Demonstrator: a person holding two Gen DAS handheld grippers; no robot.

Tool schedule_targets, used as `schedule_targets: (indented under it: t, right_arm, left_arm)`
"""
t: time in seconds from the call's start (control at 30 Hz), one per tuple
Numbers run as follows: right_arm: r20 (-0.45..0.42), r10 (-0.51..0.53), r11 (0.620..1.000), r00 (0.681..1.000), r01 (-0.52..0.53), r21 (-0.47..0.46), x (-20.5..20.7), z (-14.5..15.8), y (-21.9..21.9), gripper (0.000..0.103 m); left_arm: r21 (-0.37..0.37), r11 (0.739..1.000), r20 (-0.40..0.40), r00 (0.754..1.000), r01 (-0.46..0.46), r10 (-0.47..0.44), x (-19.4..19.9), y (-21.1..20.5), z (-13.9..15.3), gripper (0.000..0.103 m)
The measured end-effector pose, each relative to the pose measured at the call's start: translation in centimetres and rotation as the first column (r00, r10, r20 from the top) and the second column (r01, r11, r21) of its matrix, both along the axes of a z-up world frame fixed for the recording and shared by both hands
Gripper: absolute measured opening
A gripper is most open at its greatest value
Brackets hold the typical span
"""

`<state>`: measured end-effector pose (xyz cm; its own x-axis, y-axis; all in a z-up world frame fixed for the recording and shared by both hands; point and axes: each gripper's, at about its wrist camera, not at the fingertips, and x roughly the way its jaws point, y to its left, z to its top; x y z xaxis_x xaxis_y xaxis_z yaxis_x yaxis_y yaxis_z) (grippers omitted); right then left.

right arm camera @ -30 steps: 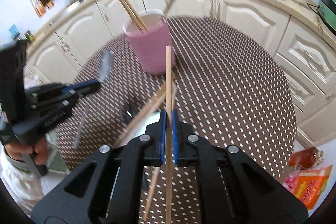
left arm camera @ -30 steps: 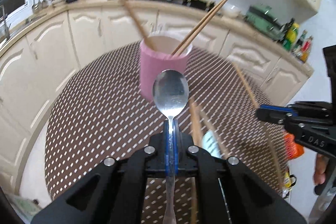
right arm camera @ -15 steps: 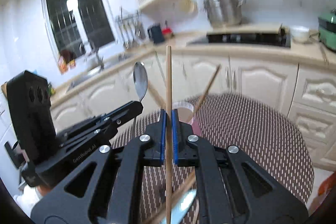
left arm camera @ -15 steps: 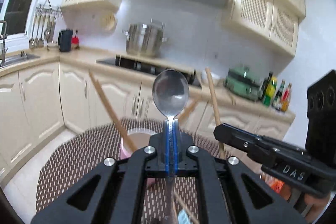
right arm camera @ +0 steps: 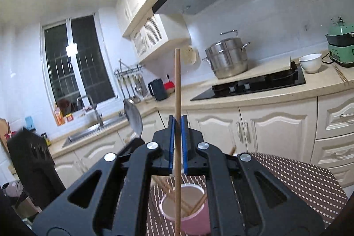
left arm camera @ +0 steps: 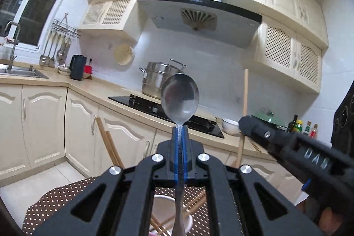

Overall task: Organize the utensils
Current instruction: 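Lift the held spoon and chopstick and carry them over the pink cup, then lower the spoon and chopstick into the pink cup and open both grippers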

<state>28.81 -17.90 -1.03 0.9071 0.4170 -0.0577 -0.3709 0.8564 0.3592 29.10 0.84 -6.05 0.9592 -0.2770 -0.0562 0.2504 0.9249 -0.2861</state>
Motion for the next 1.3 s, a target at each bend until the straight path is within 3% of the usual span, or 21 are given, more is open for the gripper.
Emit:
schedule_targets:
  t: [0.17,0.43,0.83,1.3]
  right_arm:
    - [0.018,-0.001,1.0,1.0,0.001,0.011,1.4,-0.2,0.7,0.006]
    - [0.038,-0.03,1.0,0.999,0.031,-0.004,2.5,-1.3,1.3,0.006]
    - [0.036,-0.027,0.999,0.999,0.028,-0.044,2.3,-2.2,1.6,0.006]
    - [-0.014,-0.014,0.995,1.0,0.013,-0.097,-0.2,-3.3,0.8,0.006]
  left_arm:
    - [-0.008,1.0,0.015,0.999,-0.03,0.03,1.6,0.5,-1.3,0.003]
    - [-0.02,0.999,-0.046,0.998,-0.041,0.041,3.6,1.5,-4.1,0.003]
    - [0.023,1.0,-0.086,0.996,-0.016,0.018,1.0,1.7,-5.6,0.003]
    - [-0.01,1.0,-0.199,0.98,0.0,-0.002,-1.3,2.6,-7.0,0.005]
